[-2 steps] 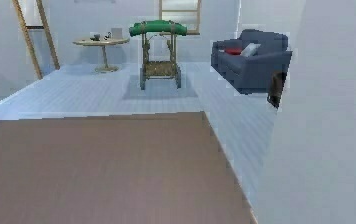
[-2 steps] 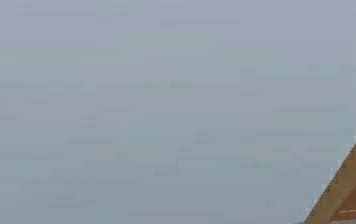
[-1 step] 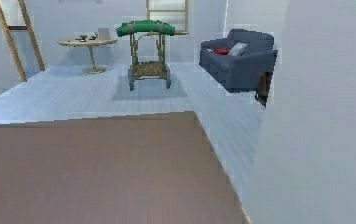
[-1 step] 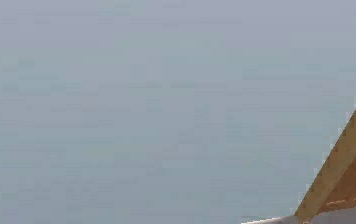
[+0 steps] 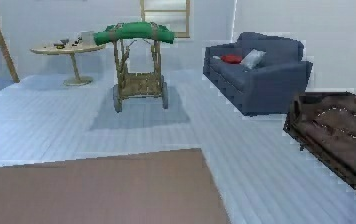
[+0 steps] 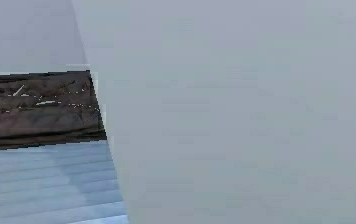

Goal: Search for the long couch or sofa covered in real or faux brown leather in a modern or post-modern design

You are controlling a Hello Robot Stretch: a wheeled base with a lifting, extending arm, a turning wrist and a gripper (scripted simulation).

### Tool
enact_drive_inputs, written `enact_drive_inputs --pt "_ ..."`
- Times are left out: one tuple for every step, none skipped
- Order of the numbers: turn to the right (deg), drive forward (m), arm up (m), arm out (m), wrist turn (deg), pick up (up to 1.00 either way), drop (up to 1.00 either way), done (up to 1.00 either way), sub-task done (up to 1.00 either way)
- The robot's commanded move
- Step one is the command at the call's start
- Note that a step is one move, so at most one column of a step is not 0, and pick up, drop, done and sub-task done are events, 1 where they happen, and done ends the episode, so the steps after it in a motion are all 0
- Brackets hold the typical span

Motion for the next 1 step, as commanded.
enact_drive_inputs --pt "3.0 0.00 0.00 0.00 0.0 0.00 0.00 0.00 0.00"
